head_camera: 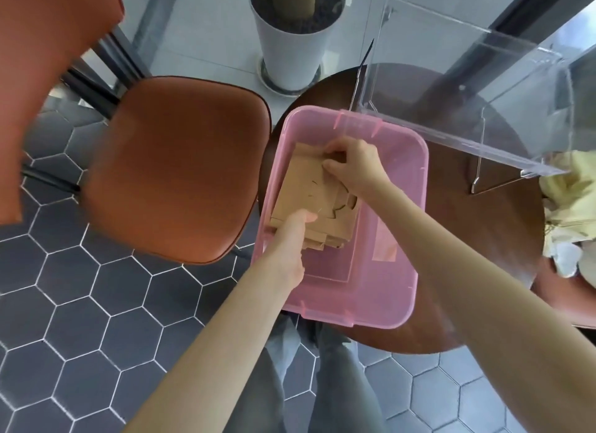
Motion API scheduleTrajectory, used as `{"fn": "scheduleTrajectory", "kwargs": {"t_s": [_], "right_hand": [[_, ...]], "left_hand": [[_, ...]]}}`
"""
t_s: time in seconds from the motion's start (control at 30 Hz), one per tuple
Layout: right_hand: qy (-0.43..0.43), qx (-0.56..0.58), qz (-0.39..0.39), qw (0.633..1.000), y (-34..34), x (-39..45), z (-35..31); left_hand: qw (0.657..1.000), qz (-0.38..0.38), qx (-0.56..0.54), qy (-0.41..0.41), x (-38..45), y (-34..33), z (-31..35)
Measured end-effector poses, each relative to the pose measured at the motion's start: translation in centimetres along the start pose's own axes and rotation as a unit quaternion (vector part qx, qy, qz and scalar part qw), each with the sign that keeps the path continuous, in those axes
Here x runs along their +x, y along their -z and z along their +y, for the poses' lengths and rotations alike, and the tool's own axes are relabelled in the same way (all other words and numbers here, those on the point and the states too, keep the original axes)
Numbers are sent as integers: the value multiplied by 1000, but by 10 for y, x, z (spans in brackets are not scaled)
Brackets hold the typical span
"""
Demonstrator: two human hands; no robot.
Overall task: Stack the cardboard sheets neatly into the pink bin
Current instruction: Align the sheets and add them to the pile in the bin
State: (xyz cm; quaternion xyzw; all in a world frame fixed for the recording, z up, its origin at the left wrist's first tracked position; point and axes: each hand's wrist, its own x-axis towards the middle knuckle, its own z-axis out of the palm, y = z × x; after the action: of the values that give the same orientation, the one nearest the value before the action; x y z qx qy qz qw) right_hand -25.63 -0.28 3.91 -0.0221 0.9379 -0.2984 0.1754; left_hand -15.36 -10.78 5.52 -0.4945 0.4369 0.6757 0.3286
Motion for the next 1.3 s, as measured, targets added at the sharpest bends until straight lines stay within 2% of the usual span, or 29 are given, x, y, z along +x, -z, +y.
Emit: {"fn": "scheduleTrajectory", "kwargs": {"t_s": [0.2,0.33,0.4,0.5,0.57,0.6,0.63,0.7,0.73,0.77,0.8,0.87,0.9,0.97,1.03,1.13,1.2,1.3], "right_hand": [[18,-116,-4,993,-12,-1,5],[7,-183,20,983,-17,-13,-3],[3,-131,63,989,-13,-27,-8],[-77,80,105,988,-3,-58,-9],[-174,273,102,941,-3,-78,-1],[-228,366,97,897,-5,-85,6],[-284,449,93,842,-9,-91,14],[-374,558,68,737,-17,-99,24],[-397,583,46,707,-19,-102,27],[-410,592,28,693,-22,-103,28],[-420,591,12,689,-25,-103,27],[-417,610,-4,674,-33,-100,20],[-395,619,-13,679,-36,-98,15],[-356,590,-28,724,-42,-96,9],[-366,556,-14,747,-41,-96,9],[-424,530,7,734,-40,-91,18],[-427,548,-12,719,-41,-86,10],[-410,552,-4,726,-49,-77,11]], "left_hand": [[999,-4,-28,-22,-2,5,-3],[998,-50,-40,-19,-9,15,-4],[995,-78,-56,-18,-14,19,-4],[994,-97,-48,-25,-30,22,-5],[991,-96,-4,-98,-43,26,-8],[981,-85,36,-173,-49,30,-10],[956,-57,94,-272,-55,35,-12],[855,63,227,-461,-55,47,-15],[804,122,287,-507,-48,52,-16],[775,160,337,-510,-40,55,-17],[771,172,376,-485,-33,57,-17],[797,143,411,-420,-21,57,-18],[804,131,416,-404,-19,56,-19],[801,132,423,-402,-18,56,-18],[794,138,431,-406,-20,56,-16],[791,138,436,-407,-20,56,-16],[791,134,437,-407,-21,55,-16],[795,129,435,-403,-21,56,-16]]}}
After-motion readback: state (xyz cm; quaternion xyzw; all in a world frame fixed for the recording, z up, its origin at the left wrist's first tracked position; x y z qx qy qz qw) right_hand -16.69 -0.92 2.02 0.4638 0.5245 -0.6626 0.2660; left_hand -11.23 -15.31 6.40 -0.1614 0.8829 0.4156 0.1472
